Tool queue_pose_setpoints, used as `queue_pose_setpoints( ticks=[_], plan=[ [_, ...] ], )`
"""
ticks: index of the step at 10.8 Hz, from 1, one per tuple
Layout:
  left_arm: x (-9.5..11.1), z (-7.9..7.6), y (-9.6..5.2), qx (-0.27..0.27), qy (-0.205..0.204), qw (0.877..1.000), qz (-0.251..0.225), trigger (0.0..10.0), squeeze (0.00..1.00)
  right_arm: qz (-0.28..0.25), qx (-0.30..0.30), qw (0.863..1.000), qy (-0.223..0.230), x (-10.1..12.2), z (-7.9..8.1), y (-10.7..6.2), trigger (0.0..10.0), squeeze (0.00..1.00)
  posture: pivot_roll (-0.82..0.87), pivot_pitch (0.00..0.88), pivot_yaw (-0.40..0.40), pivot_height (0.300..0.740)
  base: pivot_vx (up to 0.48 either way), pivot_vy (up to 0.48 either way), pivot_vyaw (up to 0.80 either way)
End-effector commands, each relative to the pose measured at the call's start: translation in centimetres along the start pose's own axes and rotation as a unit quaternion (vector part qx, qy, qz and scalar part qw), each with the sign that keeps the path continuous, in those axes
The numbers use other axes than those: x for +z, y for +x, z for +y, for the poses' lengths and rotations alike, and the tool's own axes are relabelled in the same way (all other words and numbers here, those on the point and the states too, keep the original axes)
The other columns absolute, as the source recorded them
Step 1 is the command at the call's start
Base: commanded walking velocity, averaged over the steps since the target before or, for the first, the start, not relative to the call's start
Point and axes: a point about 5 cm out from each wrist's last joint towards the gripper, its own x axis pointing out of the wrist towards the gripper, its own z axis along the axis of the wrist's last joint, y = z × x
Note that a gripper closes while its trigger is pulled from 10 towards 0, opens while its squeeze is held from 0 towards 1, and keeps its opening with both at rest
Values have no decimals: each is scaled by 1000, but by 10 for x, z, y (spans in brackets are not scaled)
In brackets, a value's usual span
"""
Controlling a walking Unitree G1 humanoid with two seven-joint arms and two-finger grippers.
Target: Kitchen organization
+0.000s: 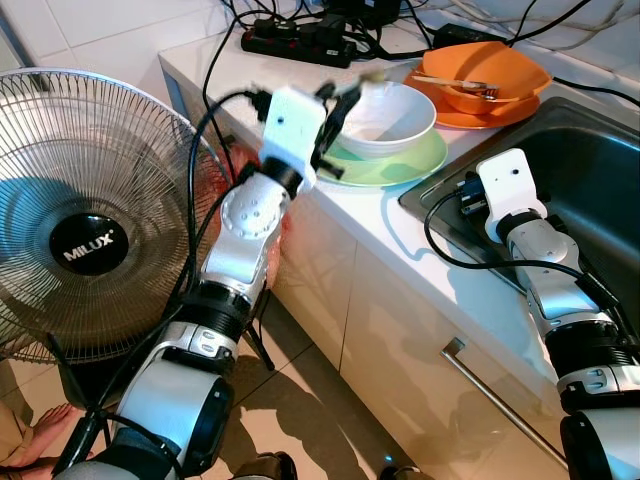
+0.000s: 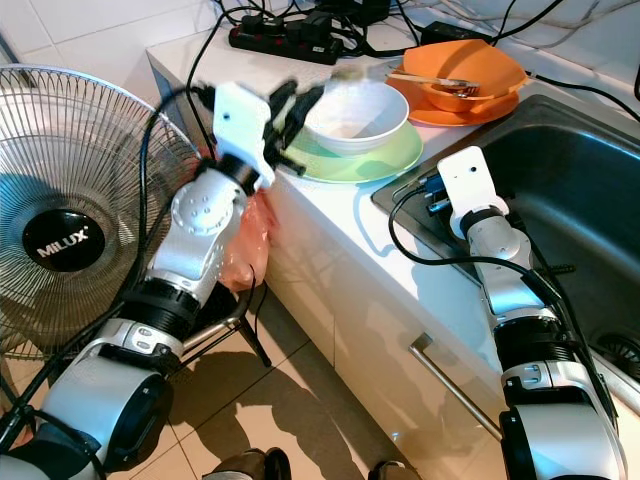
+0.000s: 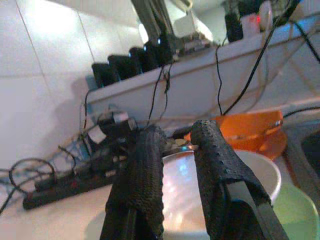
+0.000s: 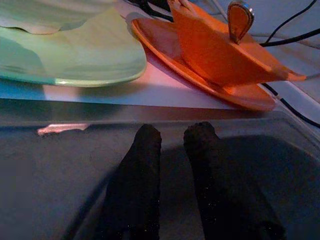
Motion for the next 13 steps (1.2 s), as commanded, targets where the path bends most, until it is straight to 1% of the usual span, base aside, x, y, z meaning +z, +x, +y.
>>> queue_pose_setpoints(
  ticks=[1,3,4,5,6,7,8,11,13],
  plan=[
    [18,-1,8,-9,7,999,-35,0,0,-7,-5,1000,-3,3,0,0,10000,0,-16,92,50,740,0,0,0],
    [27,-5,11,-25,10,998,-49,0,0,-8,-8,1000,-4,3,0,0,10000,0,-16,92,50,740,0,0,0],
    [31,-9,12,-36,13,998,-53,7373,0,-9,-11,1000,-4,3,-1,0,10000,0,-16,92,50,740,0,0,0],
    [36,-14,13,-52,13,997,-60,10000,0,-9,-18,1000,-6,3,-5,0,10000,0,-13,98,48,740,0,0,0],
    [41,-18,14,-61,12,996,-67,10000,0,-9,-30,999,-5,3,-11,0,10000,647,-14,100,48,740,0,0,0],
    [44,-24,14,-74,6,995,-72,10000,0,-12,-54,998,1,5,-21,-1,10000,1000,-15,99,48,740,0,0,0],
    [44,-26,14,-77,5,994,-73,10000,0,-13,-60,998,3,5,-23,-1,10000,1000,-15,99,48,740,0,0,0],
    [45,-33,12,-91,-7,994,-68,10000,0,-24,-111,994,5,8,-43,-4,10000,1000,-15,99,48,740,0,0,0],
    [44,-37,12,-99,-14,993,-67,10000,0,-30,-126,992,12,8,-47,-6,10000,1000,-19,104,51,740,0,0,0]
  ],
)
